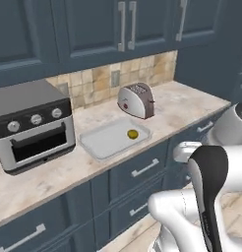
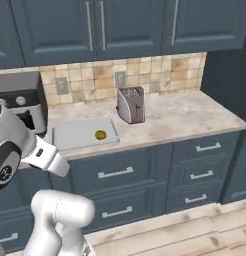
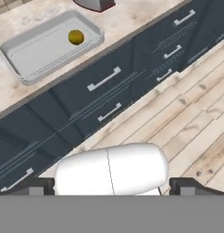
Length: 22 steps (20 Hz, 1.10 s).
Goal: Pick the mango and orange from the fridge and place them inside the tupperware on the counter.
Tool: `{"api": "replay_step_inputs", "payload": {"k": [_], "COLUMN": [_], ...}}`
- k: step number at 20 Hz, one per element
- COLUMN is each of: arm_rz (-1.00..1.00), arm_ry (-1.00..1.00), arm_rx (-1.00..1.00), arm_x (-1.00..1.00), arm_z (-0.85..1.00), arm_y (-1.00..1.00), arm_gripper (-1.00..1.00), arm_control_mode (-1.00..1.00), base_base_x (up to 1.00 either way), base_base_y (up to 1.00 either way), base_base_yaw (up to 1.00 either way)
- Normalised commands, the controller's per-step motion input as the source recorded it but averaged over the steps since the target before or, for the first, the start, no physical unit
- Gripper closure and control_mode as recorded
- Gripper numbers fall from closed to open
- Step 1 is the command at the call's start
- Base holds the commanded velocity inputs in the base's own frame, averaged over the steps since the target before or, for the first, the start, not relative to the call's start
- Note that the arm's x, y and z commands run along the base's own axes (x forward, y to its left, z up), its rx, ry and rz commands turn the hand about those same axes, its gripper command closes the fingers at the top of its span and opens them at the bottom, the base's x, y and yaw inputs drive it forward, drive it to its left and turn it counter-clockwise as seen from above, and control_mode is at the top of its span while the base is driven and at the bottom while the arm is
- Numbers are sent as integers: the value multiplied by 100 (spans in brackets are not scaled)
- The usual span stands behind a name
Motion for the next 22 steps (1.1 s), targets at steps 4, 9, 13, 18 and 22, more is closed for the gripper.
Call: {"api": "replay_step_inputs", "payload": {"k": [4,9,13,18,22], "arm_rz": [0,0,0,0,0], "arm_ry": [0,0,0,0,0], "arm_rx": [0,0,0,0,0], "arm_x": [0,0,0,0,0], "arm_z": [0,0,0,0,0], "arm_y": [0,0,0,0,0], "arm_gripper": [-100,-100,-100,-100,-100], "arm_control_mode": [100,100,100,100,100], "base_base_x": [-65,-56,-38,-17,-10], "base_base_y": [30,5,-4,-35,-78], "base_base_yaw": [-74,-96,-100,-96,-52]}}
